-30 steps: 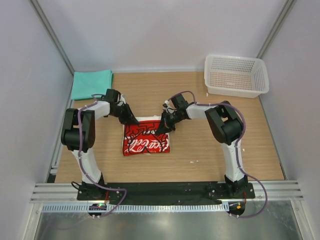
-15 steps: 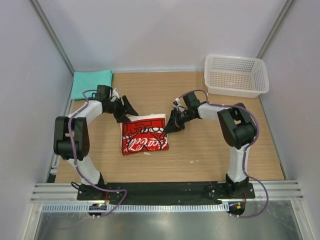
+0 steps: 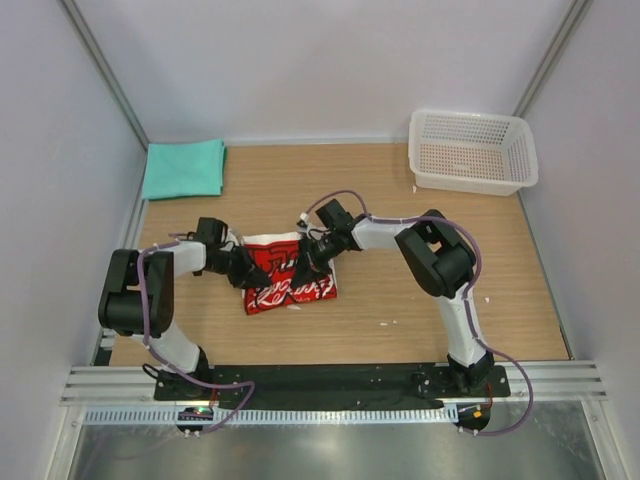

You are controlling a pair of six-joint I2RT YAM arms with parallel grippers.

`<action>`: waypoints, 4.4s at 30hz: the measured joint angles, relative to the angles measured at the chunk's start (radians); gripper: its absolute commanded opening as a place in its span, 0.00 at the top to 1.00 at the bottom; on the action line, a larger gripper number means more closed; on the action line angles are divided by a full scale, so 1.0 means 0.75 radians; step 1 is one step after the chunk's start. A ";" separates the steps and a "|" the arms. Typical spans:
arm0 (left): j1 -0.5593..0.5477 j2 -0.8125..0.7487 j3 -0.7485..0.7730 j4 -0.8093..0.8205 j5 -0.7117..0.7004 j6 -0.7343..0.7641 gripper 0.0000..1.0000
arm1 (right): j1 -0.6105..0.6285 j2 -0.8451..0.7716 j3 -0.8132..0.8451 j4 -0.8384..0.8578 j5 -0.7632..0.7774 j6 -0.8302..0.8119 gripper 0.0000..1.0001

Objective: Fold and stack the t-shirts
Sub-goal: Fold the tshirt

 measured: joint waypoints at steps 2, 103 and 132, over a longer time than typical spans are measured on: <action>0.035 0.011 -0.018 0.006 0.026 -0.016 0.85 | -0.018 0.027 -0.068 0.014 -0.004 -0.001 0.89; 0.223 -0.307 0.023 0.279 0.300 -0.106 0.78 | -0.422 -0.071 0.164 -0.143 0.332 -0.016 0.67; 0.220 -0.024 -0.093 -0.016 0.148 0.022 0.88 | -0.389 -0.339 -0.575 -0.027 0.169 -0.124 0.74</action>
